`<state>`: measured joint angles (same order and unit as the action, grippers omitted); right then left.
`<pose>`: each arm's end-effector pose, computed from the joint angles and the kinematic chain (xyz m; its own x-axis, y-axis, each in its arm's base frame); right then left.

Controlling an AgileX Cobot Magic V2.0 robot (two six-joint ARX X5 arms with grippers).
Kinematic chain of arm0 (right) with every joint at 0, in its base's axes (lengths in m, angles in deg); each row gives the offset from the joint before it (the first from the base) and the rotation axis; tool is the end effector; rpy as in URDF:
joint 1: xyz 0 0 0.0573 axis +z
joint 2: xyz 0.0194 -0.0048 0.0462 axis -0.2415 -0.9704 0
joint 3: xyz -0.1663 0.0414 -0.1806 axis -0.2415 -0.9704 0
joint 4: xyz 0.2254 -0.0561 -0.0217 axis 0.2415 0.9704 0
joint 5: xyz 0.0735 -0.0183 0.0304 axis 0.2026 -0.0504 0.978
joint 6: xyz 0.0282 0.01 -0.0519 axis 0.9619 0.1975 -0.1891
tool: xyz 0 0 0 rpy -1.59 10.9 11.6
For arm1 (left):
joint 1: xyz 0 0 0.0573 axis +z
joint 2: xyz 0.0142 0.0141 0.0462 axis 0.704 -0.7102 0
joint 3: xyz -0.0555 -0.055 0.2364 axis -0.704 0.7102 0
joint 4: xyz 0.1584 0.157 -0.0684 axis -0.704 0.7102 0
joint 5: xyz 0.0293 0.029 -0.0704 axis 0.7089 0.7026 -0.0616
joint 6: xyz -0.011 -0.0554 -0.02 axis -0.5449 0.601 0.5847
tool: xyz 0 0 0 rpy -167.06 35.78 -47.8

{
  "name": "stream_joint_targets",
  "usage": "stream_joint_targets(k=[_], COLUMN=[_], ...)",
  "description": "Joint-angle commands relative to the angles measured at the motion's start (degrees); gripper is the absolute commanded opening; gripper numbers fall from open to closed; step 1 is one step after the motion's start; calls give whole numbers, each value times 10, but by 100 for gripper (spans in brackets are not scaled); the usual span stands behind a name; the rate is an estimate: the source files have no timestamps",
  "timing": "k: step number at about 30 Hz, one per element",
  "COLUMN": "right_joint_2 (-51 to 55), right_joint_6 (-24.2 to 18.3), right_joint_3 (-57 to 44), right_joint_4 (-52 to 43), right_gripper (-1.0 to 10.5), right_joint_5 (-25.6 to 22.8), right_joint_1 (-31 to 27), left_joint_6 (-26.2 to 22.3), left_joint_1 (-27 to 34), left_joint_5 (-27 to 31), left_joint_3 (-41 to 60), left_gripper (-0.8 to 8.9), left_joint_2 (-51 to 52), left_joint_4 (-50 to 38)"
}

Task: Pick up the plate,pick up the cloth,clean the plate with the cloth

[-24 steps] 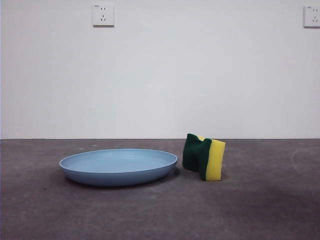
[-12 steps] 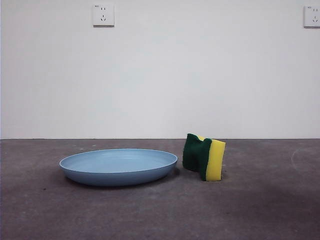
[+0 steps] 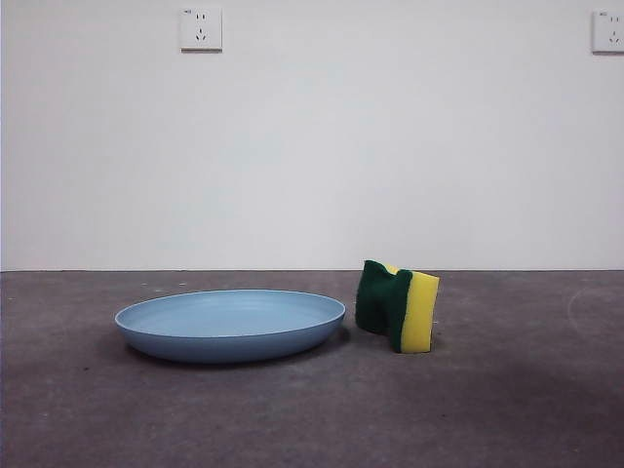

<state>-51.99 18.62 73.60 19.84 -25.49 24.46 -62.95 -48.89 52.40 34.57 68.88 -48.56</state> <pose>0.0994 0.0182 0.1736 0.9688 0.1720 -0.1785 -0.1353 0.9702 0.2010 0.0986 -0.0083 0.1653 0.9775 -0.1013 -0.1849 0.0692 0.9827 -0.1720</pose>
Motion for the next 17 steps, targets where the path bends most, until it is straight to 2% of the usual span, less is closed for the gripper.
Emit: stream_joint_targets(k=[1, 6, 11, 17], right_joint_2=[-49, -145, -259, -382], right_joint_6=[18, 18, 11, -45], right_joint_3=[39, 118, 218, 328], right_joint_4=[-3, 14, 54, 117], right_gripper=[-11, -10, -8, 1], right_joint_5=[0, 5, 9, 72], right_joint_1=[1, 1, 1, 1], left_joint_6=[25, 25, 20, -2], left_joint_1=[1, 1, 1, 1], left_joint_5=[-2, -6, -42, -101], left_joint_3=[-37, -106, -194, -294], left_gripper=[-6, -6, -6, -5], left_joint_2=[-33, -120, -237, -379], left_joint_4=[6, 8, 13, 50])
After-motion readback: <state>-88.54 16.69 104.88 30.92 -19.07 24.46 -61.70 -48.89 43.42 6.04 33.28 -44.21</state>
